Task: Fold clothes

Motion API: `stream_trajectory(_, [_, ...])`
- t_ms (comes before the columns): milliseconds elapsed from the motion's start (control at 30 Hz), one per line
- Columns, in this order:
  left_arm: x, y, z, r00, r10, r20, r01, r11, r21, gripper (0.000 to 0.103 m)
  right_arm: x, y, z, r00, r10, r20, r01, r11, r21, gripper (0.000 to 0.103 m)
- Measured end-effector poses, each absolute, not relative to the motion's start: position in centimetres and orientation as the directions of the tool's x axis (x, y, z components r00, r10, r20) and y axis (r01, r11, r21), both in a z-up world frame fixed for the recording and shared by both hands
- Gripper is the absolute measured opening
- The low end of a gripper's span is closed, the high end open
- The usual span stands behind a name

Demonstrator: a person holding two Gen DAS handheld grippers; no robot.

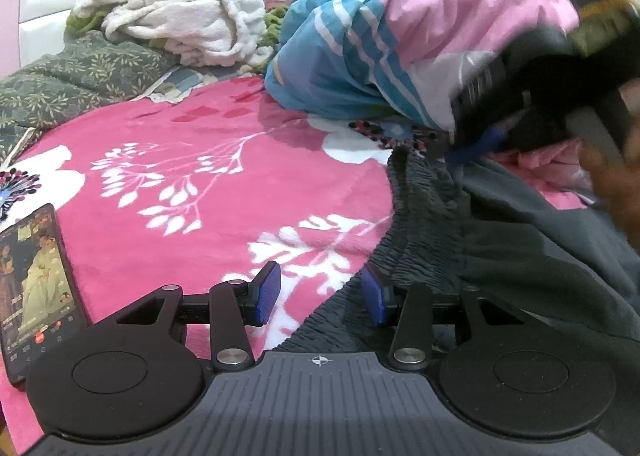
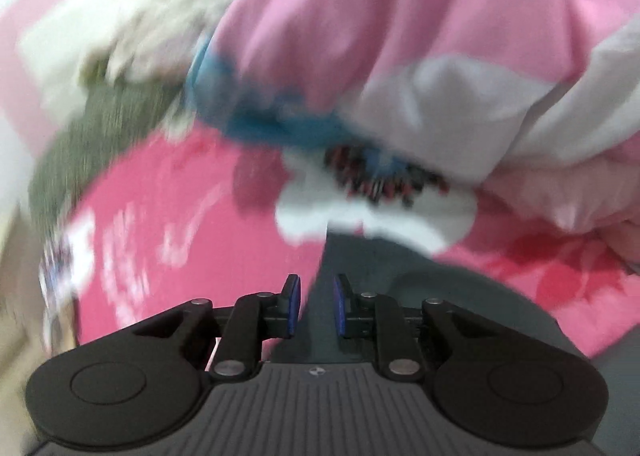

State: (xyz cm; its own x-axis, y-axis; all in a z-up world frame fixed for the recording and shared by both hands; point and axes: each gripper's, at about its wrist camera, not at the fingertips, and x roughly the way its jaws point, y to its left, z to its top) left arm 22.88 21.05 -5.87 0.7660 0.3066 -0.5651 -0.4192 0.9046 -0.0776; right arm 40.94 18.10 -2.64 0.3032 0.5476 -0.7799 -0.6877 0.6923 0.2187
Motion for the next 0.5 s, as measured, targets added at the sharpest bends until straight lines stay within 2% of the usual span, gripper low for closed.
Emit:
stream_trajectory(133, [22.8,21.3,-6.0,0.756,0.317,-0.572,-0.434,0.897,-0.077,0.044,41.0,19.2,-5.7,0.259,0.496,-0.829,-0.683,0.701,0.205,0.013])
stream_trajectory(500, [22.7,21.6,-5.8,0.756,0.334,-0.562,-0.452,0.888,-0.080,0.044,41.9,20.4,-7.3,0.269,0.580,-0.769,-0.687,0.675,0.269,0.010])
